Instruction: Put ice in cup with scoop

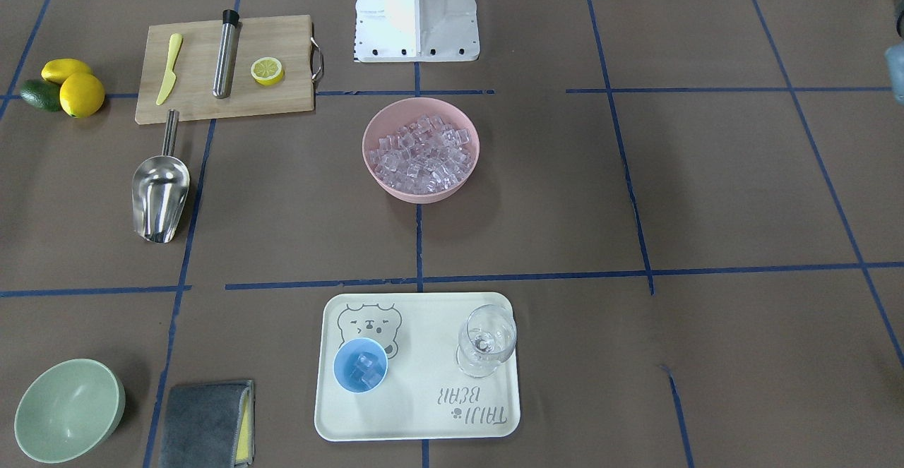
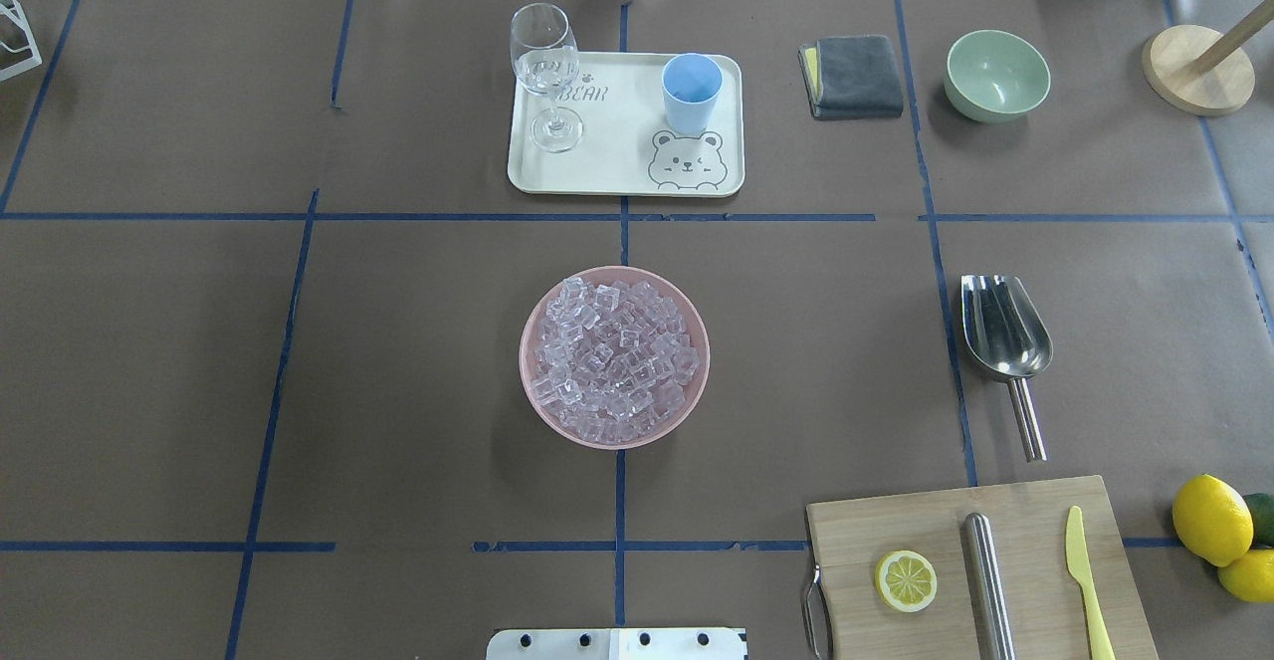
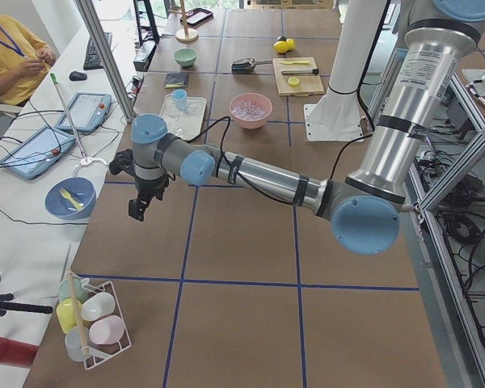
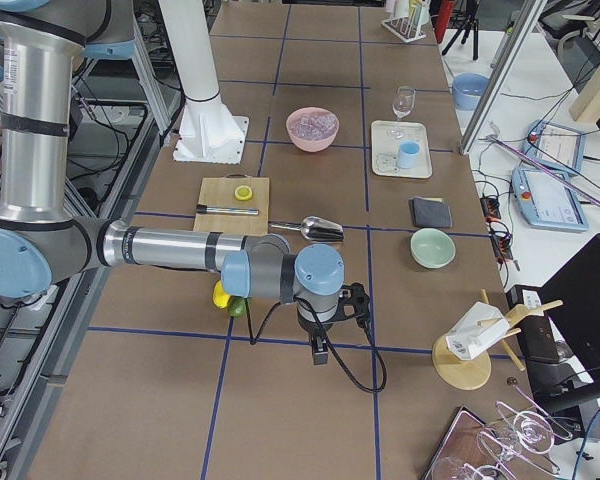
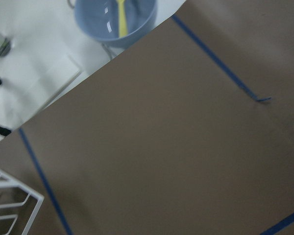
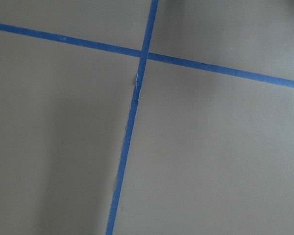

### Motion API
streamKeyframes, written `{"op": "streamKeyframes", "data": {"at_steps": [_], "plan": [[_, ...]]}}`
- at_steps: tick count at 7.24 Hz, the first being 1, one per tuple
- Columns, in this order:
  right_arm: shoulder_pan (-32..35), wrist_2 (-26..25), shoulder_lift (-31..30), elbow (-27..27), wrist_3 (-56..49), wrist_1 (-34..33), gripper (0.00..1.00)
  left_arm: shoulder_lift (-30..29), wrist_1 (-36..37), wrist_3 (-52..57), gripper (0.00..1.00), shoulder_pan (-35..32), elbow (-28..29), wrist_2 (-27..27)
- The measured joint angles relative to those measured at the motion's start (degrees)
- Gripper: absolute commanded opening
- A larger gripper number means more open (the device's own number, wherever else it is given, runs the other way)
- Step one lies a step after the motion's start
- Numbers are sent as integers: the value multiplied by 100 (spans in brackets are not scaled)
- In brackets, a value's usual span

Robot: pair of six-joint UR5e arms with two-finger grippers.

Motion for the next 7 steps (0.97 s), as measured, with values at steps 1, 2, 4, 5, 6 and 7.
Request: {"op": "streamKeyframes", "data": {"at_steps": [1,2,4,5,6,7], "plan": [[1,6,-10,6,-5,8,100,402,90,-5,100,-234,10,-378],[3,1,-30,17,-9,26,100,871,22,92,100,-447,7,-656],[6,-44,-82,37,-22,70,100,1537,-76,297,100,-689,-42,-948],[5,-57,-83,40,-41,79,100,1653,-79,330,100,-765,-86,-962],[1,-59,-78,43,-58,85,100,1683,-76,345,100,-821,-141,-858],[1,-58,-78,43,-55,87,100,1678,-47,350,100,-833,-172,-684]]}}
